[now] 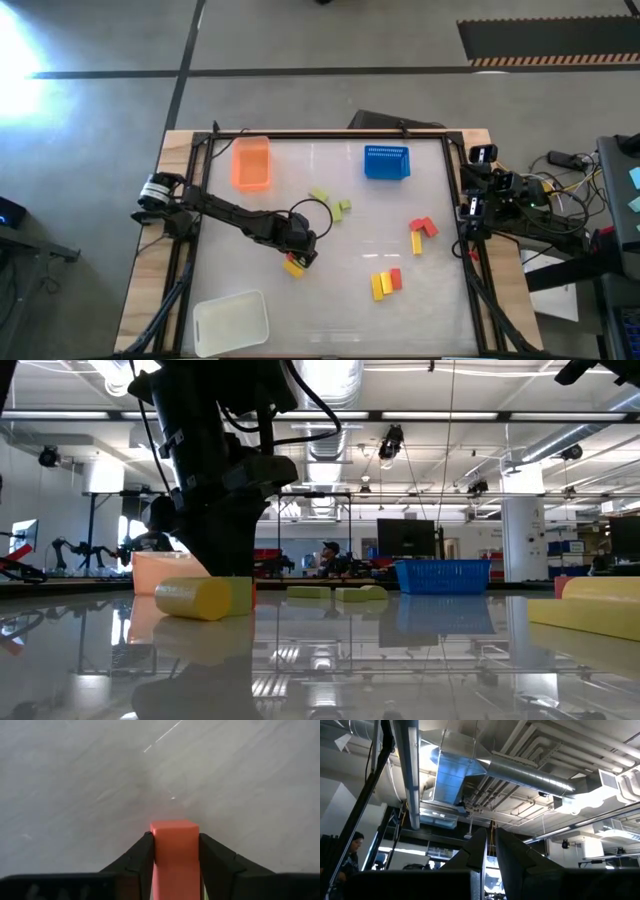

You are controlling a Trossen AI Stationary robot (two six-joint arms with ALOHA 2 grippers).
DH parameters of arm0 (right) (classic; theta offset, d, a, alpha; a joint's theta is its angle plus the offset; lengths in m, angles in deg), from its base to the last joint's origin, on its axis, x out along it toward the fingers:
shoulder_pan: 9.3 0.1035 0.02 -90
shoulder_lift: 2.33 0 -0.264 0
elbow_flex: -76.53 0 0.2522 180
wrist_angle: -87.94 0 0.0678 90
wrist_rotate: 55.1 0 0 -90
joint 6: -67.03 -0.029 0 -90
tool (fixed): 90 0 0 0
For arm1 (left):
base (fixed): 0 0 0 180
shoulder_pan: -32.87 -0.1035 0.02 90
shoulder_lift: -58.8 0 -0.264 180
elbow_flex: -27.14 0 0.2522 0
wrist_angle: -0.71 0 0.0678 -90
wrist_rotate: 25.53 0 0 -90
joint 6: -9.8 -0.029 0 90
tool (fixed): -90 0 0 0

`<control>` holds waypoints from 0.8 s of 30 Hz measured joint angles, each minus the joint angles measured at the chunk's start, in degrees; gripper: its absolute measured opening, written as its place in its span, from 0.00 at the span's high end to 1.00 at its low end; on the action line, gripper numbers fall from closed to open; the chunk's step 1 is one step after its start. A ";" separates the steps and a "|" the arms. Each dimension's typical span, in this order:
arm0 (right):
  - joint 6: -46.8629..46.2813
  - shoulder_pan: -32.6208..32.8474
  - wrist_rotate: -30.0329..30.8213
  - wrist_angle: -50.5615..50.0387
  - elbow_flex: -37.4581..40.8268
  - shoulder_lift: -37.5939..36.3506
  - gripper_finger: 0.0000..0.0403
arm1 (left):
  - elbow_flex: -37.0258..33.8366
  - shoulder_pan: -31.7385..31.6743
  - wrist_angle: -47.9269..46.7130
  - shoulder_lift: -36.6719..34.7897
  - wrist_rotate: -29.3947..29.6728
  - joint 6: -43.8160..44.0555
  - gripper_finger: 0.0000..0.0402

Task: Sort & place blocks by color
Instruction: Put the orange wooden block into the orange bin

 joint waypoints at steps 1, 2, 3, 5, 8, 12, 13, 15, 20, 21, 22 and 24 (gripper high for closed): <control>0.00 -0.01 0.00 0.00 0.01 -0.02 0.92 | 0.00 0.00 0.00 0.00 -0.02 -0.13 0.73; 0.00 -0.01 0.00 0.00 -0.01 -0.01 0.92 | 0.00 0.00 -0.01 -0.01 -0.02 -0.37 0.73; -0.02 -0.01 0.00 0.02 -0.01 -0.02 0.92 | 0.04 0.00 -0.01 -0.02 -0.02 -0.78 0.73; -0.02 -0.01 0.00 0.00 -0.01 -0.02 0.92 | 0.27 -0.05 -0.09 -0.07 -0.04 -1.94 0.73; -0.01 0.01 0.00 0.00 -0.01 0.01 0.92 | 0.57 -0.42 -0.29 -1.25 0.01 -3.48 0.73; 0.00 -0.01 0.00 0.00 0.00 0.01 0.92 | 0.72 -0.76 -0.29 -4.54 0.33 -7.38 0.73; 0.00 -0.01 -0.02 0.00 -0.01 0.01 0.92 | 0.72 -0.99 -0.61 -5.63 0.43 -8.73 0.73; 0.00 -0.01 0.02 0.00 -0.01 0.01 0.92 | 0.72 -1.43 -0.60 -8.18 0.74 -10.76 0.73; 0.00 -0.01 0.01 0.00 -0.01 0.01 0.92 | 1.09 -1.59 -1.06 -15.80 0.93 -13.96 0.73; 0.00 -0.01 0.01 0.00 -0.01 0.01 0.92 | 1.51 -1.04 -1.60 -17.19 0.26 -14.00 0.73; 0.00 -0.01 0.04 0.02 -0.01 0.01 0.92 | 2.13 -0.29 -1.89 -18.73 -0.82 -13.99 0.73; 0.00 -0.01 0.05 0.01 -0.01 -0.01 0.92 | 3.71 1.91 -2.09 -21.09 -1.98 -13.88 0.73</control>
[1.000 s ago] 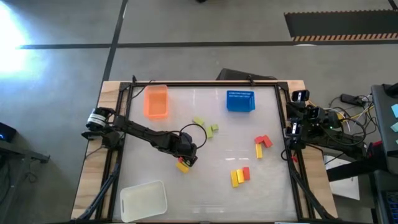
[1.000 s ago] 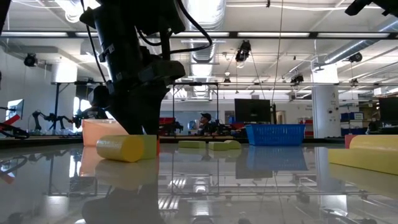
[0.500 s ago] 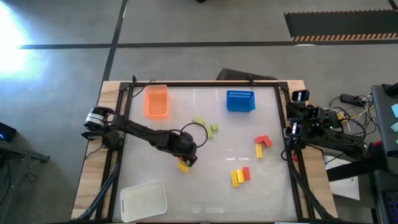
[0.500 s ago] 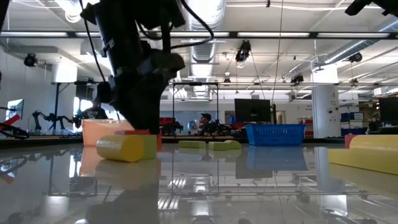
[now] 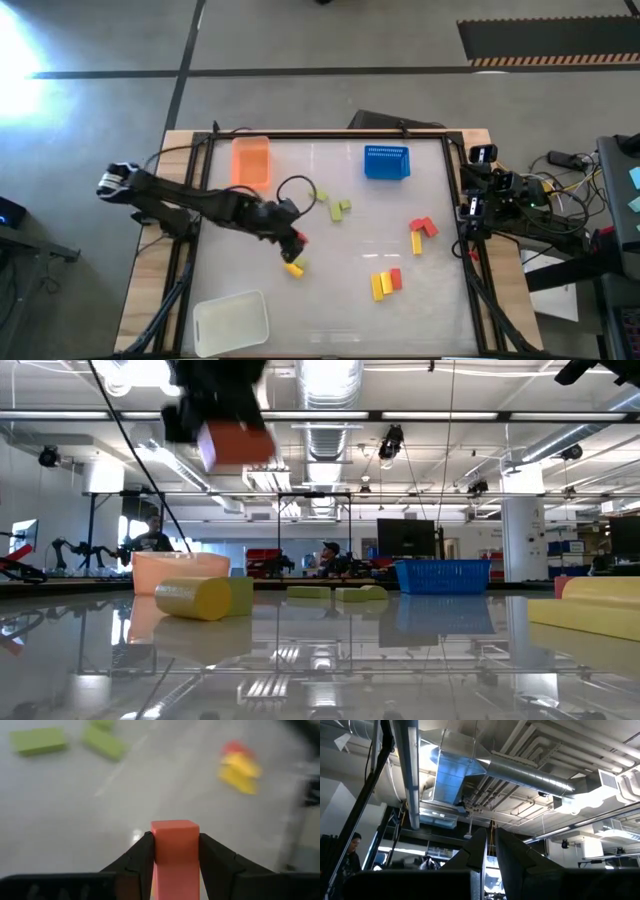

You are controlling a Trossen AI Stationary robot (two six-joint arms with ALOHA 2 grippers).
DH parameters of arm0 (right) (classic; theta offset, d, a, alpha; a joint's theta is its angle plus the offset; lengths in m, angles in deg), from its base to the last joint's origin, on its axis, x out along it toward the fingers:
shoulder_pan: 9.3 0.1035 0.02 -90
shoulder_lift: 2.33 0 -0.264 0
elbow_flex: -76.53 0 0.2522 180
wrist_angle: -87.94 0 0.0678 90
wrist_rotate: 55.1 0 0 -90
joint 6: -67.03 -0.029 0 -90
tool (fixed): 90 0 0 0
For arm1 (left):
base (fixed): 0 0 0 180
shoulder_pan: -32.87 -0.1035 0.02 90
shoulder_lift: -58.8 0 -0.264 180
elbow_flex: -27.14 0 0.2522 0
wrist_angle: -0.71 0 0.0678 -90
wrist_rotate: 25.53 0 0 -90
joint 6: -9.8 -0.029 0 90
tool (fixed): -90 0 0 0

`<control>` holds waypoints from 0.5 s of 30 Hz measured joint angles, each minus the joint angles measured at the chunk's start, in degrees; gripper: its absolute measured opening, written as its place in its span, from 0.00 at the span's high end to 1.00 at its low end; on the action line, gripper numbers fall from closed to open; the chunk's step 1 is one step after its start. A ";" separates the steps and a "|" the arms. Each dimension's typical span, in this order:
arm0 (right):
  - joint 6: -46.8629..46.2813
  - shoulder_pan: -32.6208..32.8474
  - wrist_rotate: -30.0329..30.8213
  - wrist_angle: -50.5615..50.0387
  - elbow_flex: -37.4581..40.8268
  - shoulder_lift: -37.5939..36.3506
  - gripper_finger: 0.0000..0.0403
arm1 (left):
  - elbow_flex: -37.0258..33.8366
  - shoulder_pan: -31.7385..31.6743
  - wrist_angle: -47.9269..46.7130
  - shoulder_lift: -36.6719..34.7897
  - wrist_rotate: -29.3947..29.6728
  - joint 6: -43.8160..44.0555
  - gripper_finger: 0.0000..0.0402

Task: Sort & place blocks by color
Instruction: Put the orange wooden block into the orange bin

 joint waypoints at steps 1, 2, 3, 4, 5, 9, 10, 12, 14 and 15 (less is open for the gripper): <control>0.00 0.00 0.04 0.01 0.00 -0.01 0.92 | 1.02 1.22 -0.02 -0.91 -0.28 0.14 0.73; 0.00 0.00 0.02 -0.01 0.00 -0.01 0.92 | 2.19 2.49 0.01 -1.62 -0.40 0.24 0.73; 0.00 0.01 0.03 0.00 0.00 -0.01 0.92 | 3.46 3.63 -0.01 -2.13 -0.39 0.26 0.73; 0.00 0.00 0.05 -0.01 0.00 -0.01 0.92 | 4.91 4.90 -0.04 -2.40 -0.32 0.33 0.73; 0.00 0.00 0.04 -0.01 0.00 -0.01 0.92 | 6.42 6.24 0.08 -2.50 -0.07 0.42 0.73; 0.00 0.00 0.06 -0.03 0.00 -0.01 0.92 | 11.58 11.79 0.13 -0.98 3.18 1.50 0.73; 0.00 0.00 0.04 -0.05 0.00 -0.01 0.92 | 12.48 13.06 0.06 -0.21 3.39 2.02 0.73; 0.00 0.00 0.08 -0.05 0.00 -0.01 0.92 | 14.08 15.83 -0.66 1.78 3.32 3.73 0.73; 0.00 0.01 0.04 -0.18 0.00 -0.01 0.92 | 15.58 18.88 -3.16 3.74 1.07 8.30 0.73; -0.02 0.01 0.06 -0.20 0.00 -0.01 0.92 | 16.34 20.58 -6.04 4.66 -0.94 12.22 0.73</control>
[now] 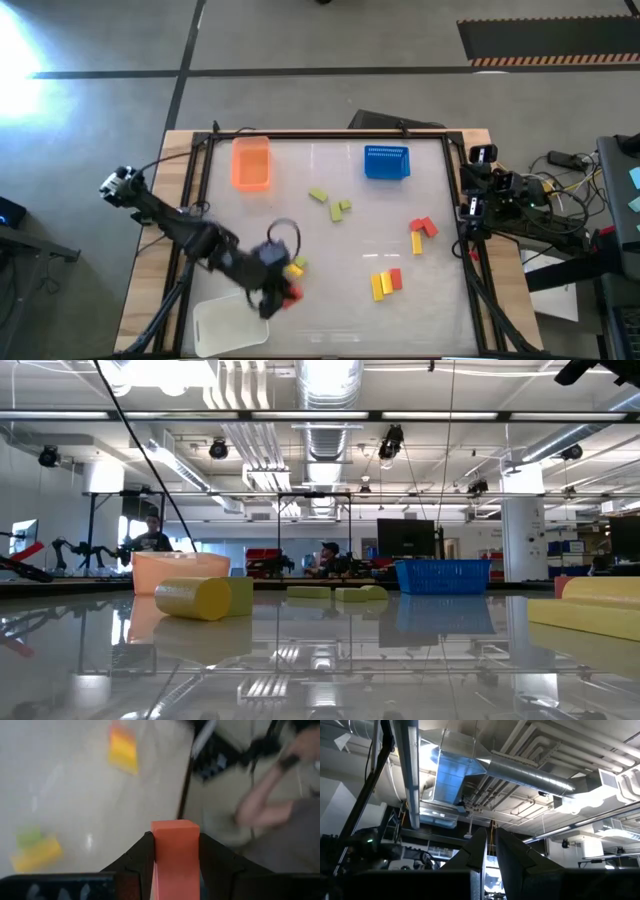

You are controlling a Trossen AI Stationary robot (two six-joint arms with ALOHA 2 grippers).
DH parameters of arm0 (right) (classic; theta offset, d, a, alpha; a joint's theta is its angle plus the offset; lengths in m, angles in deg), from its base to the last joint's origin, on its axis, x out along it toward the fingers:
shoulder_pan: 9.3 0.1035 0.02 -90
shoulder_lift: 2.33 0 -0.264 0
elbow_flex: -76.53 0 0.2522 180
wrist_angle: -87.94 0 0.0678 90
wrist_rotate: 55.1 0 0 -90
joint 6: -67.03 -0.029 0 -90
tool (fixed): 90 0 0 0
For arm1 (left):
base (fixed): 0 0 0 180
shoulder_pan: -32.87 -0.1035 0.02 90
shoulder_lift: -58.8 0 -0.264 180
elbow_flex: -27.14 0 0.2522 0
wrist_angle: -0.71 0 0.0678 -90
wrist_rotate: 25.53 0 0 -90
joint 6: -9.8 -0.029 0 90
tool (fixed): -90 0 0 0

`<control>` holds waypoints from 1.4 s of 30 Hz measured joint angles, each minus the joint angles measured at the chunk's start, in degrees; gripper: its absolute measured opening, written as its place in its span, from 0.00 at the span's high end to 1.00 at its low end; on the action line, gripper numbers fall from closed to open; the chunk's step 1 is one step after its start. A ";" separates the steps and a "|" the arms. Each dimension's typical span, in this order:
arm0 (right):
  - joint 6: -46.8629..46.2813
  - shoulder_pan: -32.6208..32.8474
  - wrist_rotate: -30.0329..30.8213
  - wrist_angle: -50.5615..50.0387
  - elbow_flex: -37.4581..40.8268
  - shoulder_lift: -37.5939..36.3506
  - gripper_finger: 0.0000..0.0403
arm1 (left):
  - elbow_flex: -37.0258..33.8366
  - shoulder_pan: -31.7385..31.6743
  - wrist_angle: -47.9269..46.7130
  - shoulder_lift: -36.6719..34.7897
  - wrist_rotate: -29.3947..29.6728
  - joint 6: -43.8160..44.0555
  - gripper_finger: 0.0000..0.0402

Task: Sort & place blocks by color
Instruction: Put the orange wooden block into the orange bin

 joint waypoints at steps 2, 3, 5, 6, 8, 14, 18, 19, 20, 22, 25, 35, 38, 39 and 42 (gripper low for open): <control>0.02 -0.01 0.00 -0.03 0.00 0.00 0.92 | 1.53 3.66 -5.89 2.25 -3.87 9.57 0.73; 0.02 -0.01 0.00 -0.06 0.00 0.00 0.92 | 2.01 5.58 -8.83 3.39 -5.77 14.17 0.73; 0.01 0.01 0.00 -0.03 0.00 0.00 0.92 | 2.14 9.05 -12.51 5.41 -10.23 20.60 0.73; 0.00 -0.01 0.00 -0.03 0.00 0.00 0.92 | 2.00 10.38 -12.73 6.41 -11.77 22.20 0.73; -0.49 -0.01 0.00 -0.04 0.00 0.00 0.92 | 1.27 12.59 -13.36 8.22 -13.41 23.58 0.73; -2.00 -0.01 0.00 -0.03 0.00 0.00 0.92 | 0.32 15.61 -17.81 12.79 -13.95 23.44 0.73; -2.10 0.00 -0.02 -0.01 0.00 0.00 0.92 | 0.32 15.59 -19.53 14.26 -13.87 21.19 0.73; -2.24 -0.01 0.00 -0.03 0.00 0.00 0.92 | 0.38 15.59 -19.48 14.29 -13.88 20.70 0.73; -2.30 -0.01 -0.02 -0.02 0.00 0.00 0.92 | 0.45 15.59 -19.45 14.18 -13.87 20.46 0.73; -2.32 0.00 -0.02 -0.01 0.00 0.00 0.92 | 0.45 15.61 -19.52 13.98 -13.93 20.55 0.73; -2.32 -0.01 -0.02 -0.01 0.00 0.00 0.92 | 0.47 15.63 -19.52 13.92 -13.97 21.00 0.73; -1.83 0.01 0.00 0.05 0.00 0.00 0.92 | 1.59 -1.76 -27.00 6.97 6.79 2.07 0.73; -1.03 -0.01 0.00 0.13 0.00 0.02 0.92 | 0.55 -9.75 -27.18 3.27 7.90 -7.66 0.73; -0.87 0.00 0.00 0.14 0.00 0.02 0.92 | 0.19 -12.78 -27.66 2.08 8.32 -10.86 0.73; -0.84 -0.01 0.00 0.16 0.00 0.02 0.92 | -1.07 -22.10 -28.86 -0.53 9.86 -19.35 0.73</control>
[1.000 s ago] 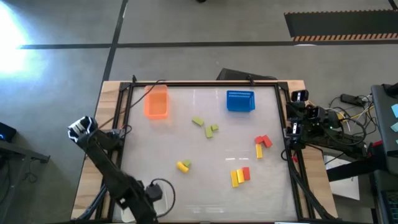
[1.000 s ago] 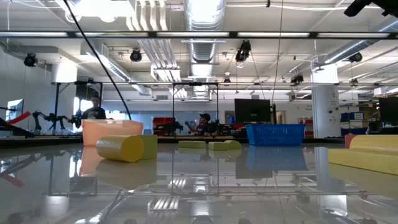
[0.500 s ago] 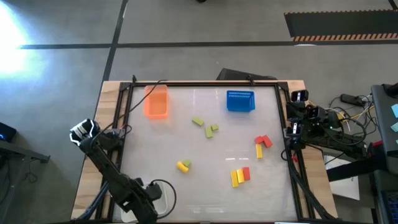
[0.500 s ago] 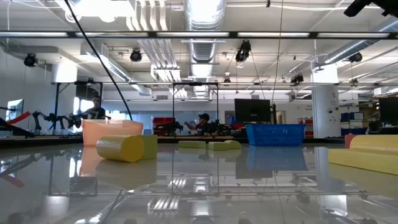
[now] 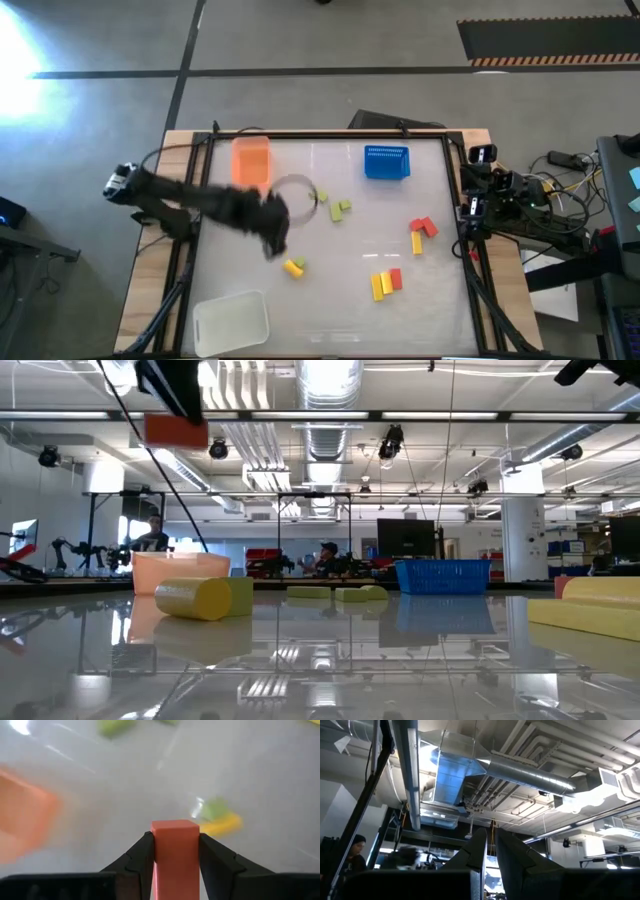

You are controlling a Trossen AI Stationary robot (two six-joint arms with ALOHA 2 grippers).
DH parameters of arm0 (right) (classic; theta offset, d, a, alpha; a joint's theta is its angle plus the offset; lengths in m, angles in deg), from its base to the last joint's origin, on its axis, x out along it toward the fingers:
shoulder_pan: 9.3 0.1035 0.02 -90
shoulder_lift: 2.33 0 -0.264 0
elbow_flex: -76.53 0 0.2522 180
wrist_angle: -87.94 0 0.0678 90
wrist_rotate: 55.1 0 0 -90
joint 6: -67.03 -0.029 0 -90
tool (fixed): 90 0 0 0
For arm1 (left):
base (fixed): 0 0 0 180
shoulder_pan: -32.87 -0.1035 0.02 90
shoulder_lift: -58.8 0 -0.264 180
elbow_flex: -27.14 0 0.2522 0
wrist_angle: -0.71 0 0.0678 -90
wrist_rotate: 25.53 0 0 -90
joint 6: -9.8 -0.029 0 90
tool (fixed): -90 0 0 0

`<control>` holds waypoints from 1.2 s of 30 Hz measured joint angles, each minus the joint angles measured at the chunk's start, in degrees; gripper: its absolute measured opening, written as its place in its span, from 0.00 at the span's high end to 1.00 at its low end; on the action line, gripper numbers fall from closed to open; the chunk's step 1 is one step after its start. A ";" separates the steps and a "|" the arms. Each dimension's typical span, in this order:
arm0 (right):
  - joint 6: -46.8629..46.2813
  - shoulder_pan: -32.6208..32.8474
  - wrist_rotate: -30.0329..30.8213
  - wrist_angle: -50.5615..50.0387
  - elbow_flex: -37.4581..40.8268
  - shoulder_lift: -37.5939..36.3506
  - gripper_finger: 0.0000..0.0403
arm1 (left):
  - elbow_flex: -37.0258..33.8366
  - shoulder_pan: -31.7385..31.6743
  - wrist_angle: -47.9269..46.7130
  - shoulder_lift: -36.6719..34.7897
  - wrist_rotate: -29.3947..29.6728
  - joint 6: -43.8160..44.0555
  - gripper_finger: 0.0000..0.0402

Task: Sort & place blocks by color
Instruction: Put the orange wooden block into the orange bin

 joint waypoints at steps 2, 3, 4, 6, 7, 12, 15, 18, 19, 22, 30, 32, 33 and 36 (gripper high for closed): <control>0.00 0.00 0.00 0.03 0.00 0.01 0.92 | -1.46 -6.47 -0.33 -1.69 3.02 -3.46 0.73; 0.00 0.00 0.00 0.03 0.00 0.01 0.92 | -2.37 -10.01 -0.43 -2.55 4.18 -5.29 0.73; 0.02 0.00 -0.02 0.01 0.00 0.00 0.92 | -3.43 -13.88 -0.35 -3.20 4.95 -7.25 0.73; 0.00 0.00 0.00 0.01 0.00 0.01 0.92 | -5.66 -21.44 -0.09 -3.82 5.60 -11.27 0.73; -0.04 0.00 0.00 0.01 0.00 0.01 0.92 | -7.05 -25.29 0.47 -3.86 5.71 -12.90 0.73; -0.17 0.00 -0.02 0.00 0.00 -0.02 0.92 | -14.53 -40.63 11.19 -3.93 3.90 -21.48 0.73; -0.18 0.02 -0.02 -0.02 0.00 -0.02 0.92 | -18.22 -47.86 18.60 -2.81 0.64 -25.52 0.73; -0.20 0.01 -0.02 -0.02 0.00 -0.02 0.92 | -20.45 -53.05 22.47 -1.77 -0.41 -27.42 0.73; -0.18 0.01 -0.02 -0.02 0.00 -0.02 0.92 | -21.01 -54.35 23.03 -1.31 -1.07 -28.01 0.73; -0.18 0.02 -0.02 -0.04 0.00 -0.02 0.92 | -22.17 -56.35 25.61 -0.32 -2.59 -28.58 0.73; -0.20 0.00 -0.04 -0.06 0.00 -0.02 0.92 | -24.44 -56.67 28.39 1.71 -2.76 -30.42 0.67; -0.20 0.01 -0.04 -0.09 0.00 -0.02 0.92 | -24.66 -56.67 28.36 2.11 -2.76 -30.44 0.66; -0.20 0.00 -0.04 -0.11 0.00 -0.02 0.92 | -24.72 -56.67 28.33 2.14 -2.76 -30.42 0.66; -0.74 0.02 -0.04 -0.13 0.00 -0.02 0.92 | -24.73 -56.67 28.34 2.14 -2.76 -30.37 0.65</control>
